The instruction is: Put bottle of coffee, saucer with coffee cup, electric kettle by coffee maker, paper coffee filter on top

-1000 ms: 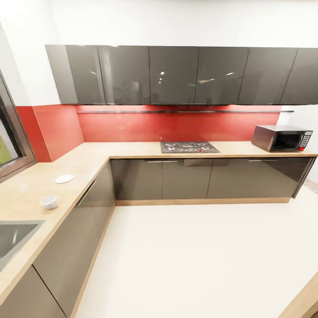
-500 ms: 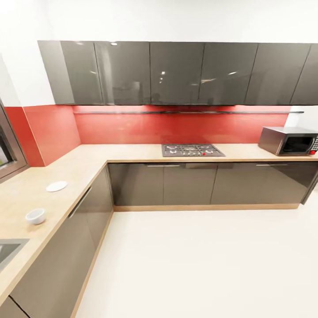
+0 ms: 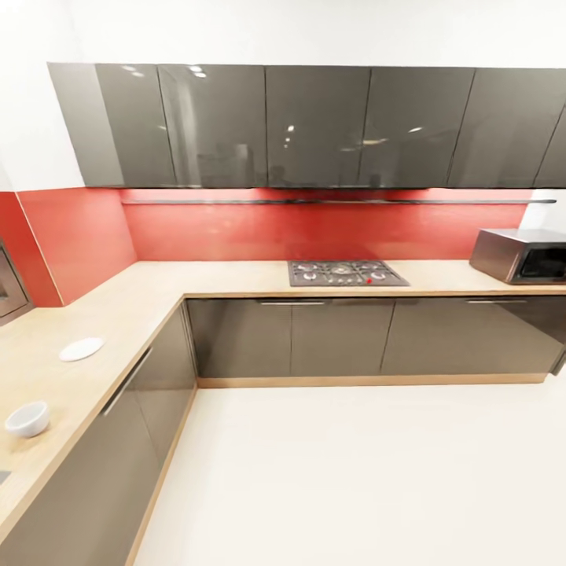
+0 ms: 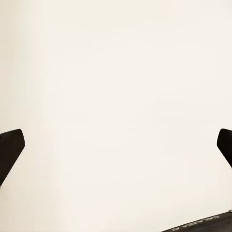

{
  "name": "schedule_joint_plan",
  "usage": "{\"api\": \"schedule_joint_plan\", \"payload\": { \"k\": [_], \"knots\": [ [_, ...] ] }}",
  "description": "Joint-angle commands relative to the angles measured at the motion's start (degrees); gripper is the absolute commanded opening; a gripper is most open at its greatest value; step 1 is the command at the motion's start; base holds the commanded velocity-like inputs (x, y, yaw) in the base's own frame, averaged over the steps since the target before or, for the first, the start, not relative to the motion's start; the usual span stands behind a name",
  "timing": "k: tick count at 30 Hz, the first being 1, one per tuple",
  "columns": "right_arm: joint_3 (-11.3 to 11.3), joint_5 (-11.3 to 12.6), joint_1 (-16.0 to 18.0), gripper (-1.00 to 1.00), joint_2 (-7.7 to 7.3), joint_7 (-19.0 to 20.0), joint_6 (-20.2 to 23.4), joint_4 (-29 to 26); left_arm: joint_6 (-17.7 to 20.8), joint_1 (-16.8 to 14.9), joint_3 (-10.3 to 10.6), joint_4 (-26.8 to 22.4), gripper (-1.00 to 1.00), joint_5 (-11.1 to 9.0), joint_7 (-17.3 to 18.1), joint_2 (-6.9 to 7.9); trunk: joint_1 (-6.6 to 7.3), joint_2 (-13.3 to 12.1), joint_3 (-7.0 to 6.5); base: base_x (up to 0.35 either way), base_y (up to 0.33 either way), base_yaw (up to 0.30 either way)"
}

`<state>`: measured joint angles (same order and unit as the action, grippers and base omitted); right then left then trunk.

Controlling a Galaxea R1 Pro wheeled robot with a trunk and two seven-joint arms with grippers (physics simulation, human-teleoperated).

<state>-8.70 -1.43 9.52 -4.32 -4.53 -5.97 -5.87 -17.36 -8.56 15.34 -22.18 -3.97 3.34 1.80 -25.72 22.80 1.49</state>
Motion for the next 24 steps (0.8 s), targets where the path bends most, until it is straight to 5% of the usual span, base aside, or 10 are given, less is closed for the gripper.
{"api": "schedule_joint_plan", "payload": {
  "k": [1, 24],
  "knots": [
    [-0.3, -0.1, 0.1, 1.0, 0.01, 0.0, -0.2, 0.1, -0.1, -0.1, 0.2, 0.0, 1.0, -0.4, 0.2, 0.04, -0.07, 0.1, 0.13, 0.336, 0.0, 0.0],
    [-0.3, -0.1, 0.1, 1.0, 0.01, -0.1, -0.3, 0.1, -0.2, -0.1, 0.2, 0.0, 1.0, -0.4, 0.2, 0.05, -0.07, 0.1, 0.13, 0.336, 0.0, 0.104]
  ]
}}
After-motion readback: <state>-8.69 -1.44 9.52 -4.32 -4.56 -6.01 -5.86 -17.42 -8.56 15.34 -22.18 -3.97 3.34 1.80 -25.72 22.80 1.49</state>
